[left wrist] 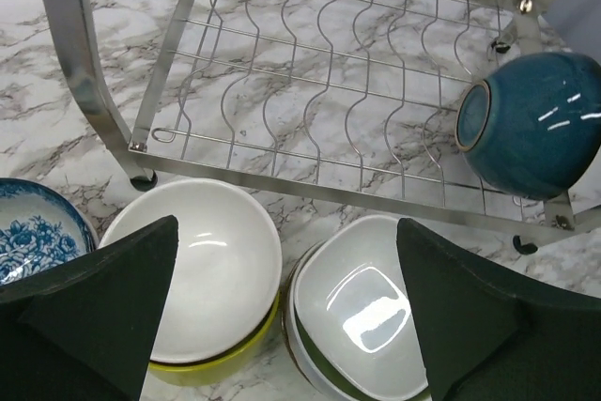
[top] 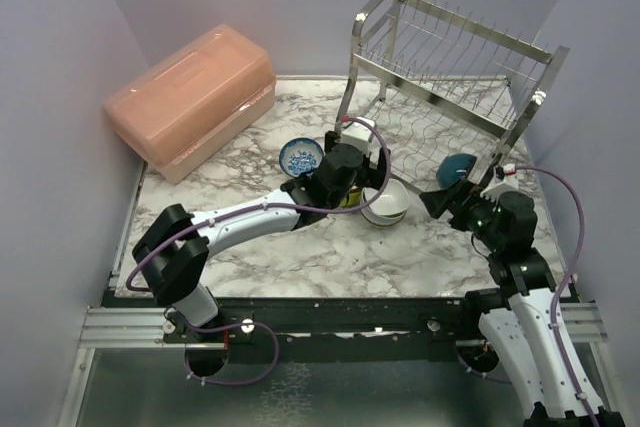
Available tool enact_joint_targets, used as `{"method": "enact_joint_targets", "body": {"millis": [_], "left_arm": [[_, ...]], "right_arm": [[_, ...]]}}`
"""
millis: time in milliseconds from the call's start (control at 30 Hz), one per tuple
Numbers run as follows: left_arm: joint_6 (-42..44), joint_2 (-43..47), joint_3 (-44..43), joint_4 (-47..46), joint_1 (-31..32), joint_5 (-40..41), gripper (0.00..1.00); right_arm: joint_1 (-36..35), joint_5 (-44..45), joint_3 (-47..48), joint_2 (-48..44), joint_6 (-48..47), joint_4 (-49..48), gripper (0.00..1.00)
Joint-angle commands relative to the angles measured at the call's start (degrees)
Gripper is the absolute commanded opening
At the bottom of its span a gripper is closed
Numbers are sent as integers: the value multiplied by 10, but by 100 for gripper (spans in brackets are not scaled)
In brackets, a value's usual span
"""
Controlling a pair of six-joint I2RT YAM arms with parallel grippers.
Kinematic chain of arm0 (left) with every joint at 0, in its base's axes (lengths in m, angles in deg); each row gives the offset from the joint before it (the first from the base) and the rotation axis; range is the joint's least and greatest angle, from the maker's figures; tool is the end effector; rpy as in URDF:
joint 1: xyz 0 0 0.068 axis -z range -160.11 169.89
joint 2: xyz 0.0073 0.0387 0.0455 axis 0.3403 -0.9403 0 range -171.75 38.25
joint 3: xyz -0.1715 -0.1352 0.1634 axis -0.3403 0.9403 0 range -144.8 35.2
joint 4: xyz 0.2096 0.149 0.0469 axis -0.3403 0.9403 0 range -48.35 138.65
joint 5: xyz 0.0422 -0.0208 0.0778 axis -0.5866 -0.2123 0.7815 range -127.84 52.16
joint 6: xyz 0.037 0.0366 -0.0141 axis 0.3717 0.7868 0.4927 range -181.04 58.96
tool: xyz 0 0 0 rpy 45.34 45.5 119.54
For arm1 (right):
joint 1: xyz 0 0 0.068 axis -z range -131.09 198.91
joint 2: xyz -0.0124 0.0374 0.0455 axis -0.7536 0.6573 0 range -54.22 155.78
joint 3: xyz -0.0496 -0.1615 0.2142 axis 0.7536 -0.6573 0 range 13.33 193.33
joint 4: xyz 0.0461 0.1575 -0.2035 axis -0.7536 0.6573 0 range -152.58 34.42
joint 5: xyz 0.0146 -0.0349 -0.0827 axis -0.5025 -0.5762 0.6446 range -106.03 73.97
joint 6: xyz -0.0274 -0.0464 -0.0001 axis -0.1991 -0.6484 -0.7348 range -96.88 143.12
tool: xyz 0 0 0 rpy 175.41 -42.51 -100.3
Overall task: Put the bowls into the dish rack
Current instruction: Place the bowl in the dish rack, then pick up the bowl from the center of the board.
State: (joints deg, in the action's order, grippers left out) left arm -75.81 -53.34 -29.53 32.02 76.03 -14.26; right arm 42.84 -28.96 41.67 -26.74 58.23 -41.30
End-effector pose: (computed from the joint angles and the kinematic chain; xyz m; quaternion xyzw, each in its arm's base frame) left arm 0.2207 -0.3033 0.2886 0.1650 0.7801 -0.2028 0.5684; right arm 0.1302 0.0218 0.2612 0.1424 0.8061 0.2859 0.4982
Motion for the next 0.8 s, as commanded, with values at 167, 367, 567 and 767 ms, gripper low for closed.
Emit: {"method": "enact_joint_targets", "body": {"millis": [167,367,567,767], "left_arm": [[-92,78,45,-21,-39,-41,99],[-122,107,86,-39,-64,-44,99],[-134,113,102,-46,-81,-58,99],[-135,119,108,-45,-89,-60,99]], "right_arm": [[-3,-50,-15,62,16,-56,97],[-3,-56,-13,114,1,-72,95],[-3,-11,-11,144,-1,-77,95],[-3,61,12,175,-19,-73,95]]}}
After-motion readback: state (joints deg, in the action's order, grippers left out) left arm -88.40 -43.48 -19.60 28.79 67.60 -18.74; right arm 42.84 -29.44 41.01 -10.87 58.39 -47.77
